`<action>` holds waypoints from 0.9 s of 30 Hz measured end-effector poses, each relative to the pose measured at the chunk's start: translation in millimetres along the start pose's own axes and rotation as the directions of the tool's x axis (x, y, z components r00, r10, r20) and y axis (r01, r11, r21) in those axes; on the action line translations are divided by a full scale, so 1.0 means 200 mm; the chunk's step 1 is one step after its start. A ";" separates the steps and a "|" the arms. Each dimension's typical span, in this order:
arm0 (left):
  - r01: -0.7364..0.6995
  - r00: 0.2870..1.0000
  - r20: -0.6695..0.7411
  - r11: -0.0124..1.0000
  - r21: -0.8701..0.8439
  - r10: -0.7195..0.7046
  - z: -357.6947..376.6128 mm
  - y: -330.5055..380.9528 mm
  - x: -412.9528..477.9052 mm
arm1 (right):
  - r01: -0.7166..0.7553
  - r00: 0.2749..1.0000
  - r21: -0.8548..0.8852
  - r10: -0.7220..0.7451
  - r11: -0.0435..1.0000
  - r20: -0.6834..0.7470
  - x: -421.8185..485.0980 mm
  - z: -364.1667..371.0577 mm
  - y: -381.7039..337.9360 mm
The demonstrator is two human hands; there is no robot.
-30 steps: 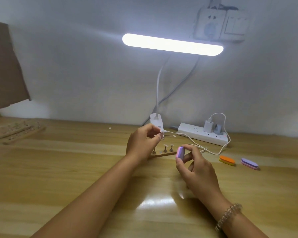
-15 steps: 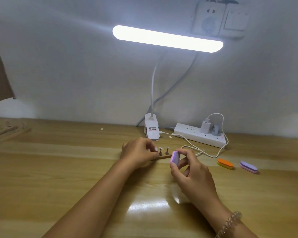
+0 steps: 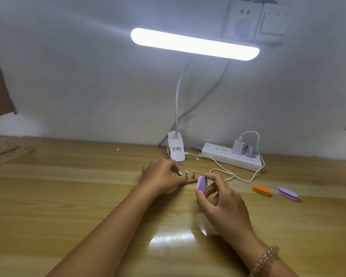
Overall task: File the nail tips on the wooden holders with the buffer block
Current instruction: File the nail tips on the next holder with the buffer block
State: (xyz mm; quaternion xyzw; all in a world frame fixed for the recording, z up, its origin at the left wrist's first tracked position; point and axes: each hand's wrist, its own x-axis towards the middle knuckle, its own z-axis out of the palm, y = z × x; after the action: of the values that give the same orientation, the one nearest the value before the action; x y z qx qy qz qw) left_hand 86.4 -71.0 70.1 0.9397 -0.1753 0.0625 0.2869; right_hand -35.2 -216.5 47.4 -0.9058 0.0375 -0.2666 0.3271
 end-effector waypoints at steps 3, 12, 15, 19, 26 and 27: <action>-0.036 0.995 -0.089 0.990 0.138 0.049 0.03 0.02 0.00 | -0.002 1.000 0.002 0.002 1.000 -0.006 0.00 0.00 0.01; -0.175 0.915 -0.301 0.936 0.306 0.270 0.13 0.08 -0.06 | 0.006 0.999 -0.003 -0.006 1.000 -0.034 0.00 0.01 0.01; -0.263 0.856 -0.337 0.893 0.365 0.391 0.11 0.11 -0.09 | 0.004 0.997 0.011 -0.003 1.000 -0.074 0.00 0.00 0.01; -0.277 0.912 -0.299 0.959 0.058 0.281 0.01 0.16 -0.13 | 0.016 0.993 0.023 -0.013 1.000 -0.116 -0.01 -0.01 0.01; -0.151 0.969 0.059 0.765 -0.626 0.239 -0.09 0.03 -0.28 | 0.115 0.985 -0.015 -0.116 0.993 -0.129 -0.05 -0.04 -0.04; -0.130 0.974 0.050 0.728 -0.673 0.221 -0.08 0.00 -0.31 | 0.139 0.982 -0.028 -0.141 0.990 -0.125 -0.05 -0.04 -0.05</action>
State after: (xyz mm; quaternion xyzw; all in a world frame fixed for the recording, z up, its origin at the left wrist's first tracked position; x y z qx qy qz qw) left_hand 28.0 -43.4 69.7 0.7565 -0.2920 -0.0369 0.5841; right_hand -49.2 -210.5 53.4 -0.8905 -0.0029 -0.3455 0.2959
